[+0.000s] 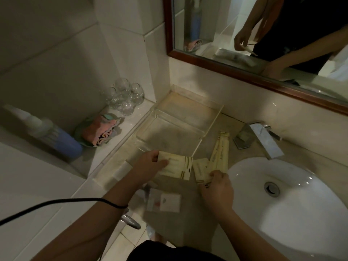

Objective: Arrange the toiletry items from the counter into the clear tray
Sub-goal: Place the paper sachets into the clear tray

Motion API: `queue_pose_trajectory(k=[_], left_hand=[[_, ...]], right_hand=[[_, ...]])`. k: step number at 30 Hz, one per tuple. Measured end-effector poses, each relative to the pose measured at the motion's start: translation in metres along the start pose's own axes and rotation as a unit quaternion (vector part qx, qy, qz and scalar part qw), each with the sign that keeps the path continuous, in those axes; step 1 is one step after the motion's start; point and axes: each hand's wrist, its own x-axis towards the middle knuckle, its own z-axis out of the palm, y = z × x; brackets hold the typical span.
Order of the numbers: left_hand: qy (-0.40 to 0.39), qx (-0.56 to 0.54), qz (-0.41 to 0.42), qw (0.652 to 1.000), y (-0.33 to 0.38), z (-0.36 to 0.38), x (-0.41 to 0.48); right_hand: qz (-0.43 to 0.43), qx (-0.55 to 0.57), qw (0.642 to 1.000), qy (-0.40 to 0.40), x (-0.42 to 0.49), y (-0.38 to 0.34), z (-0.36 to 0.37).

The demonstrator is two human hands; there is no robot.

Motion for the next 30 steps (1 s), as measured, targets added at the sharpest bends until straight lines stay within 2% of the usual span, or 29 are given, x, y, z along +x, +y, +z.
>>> queue_pose_trajectory(k=[7, 11, 14, 16, 19, 23, 27, 30], left_hand=[[0.035, 0.054, 0.026, 0.998, -0.004, -0.024, 0.001], [0.020, 0.026, 0.065, 0.997, -0.001, -0.039, 0.003], [0.009, 0.023, 0.063, 0.998, -0.001, -0.052, 0.005], [-0.008, -0.035, 0.059, 0.998, -0.001, -0.060, 0.008], [-0.011, -0.107, 0.044, 0.993, 0.001, -0.065, 0.014], [0.009, -0.113, -0.001, 0.994, 0.004, -0.065, 0.024], [-0.001, -0.137, -0.022, 0.990, 0.002, -0.070, 0.036], [0.008, -0.153, -0.065, 0.986, -0.001, -0.080, 0.049]], right_hand=[[0.030, -0.018, 0.999, 0.030, -0.005, -0.009, 0.001], [0.042, -0.038, 0.998, 0.033, -0.003, -0.013, 0.001], [0.066, 0.045, 0.997, 0.005, -0.004, -0.019, 0.001], [0.082, 0.099, 0.992, -0.014, -0.006, -0.024, 0.000], [0.068, 0.126, 0.990, -0.001, -0.010, -0.034, -0.001], [0.052, 0.171, 0.984, 0.004, -0.017, -0.047, -0.008], [0.060, 0.277, 0.959, -0.026, -0.028, -0.063, -0.021], [0.061, 0.322, 0.945, -0.018, -0.035, -0.078, -0.031]])
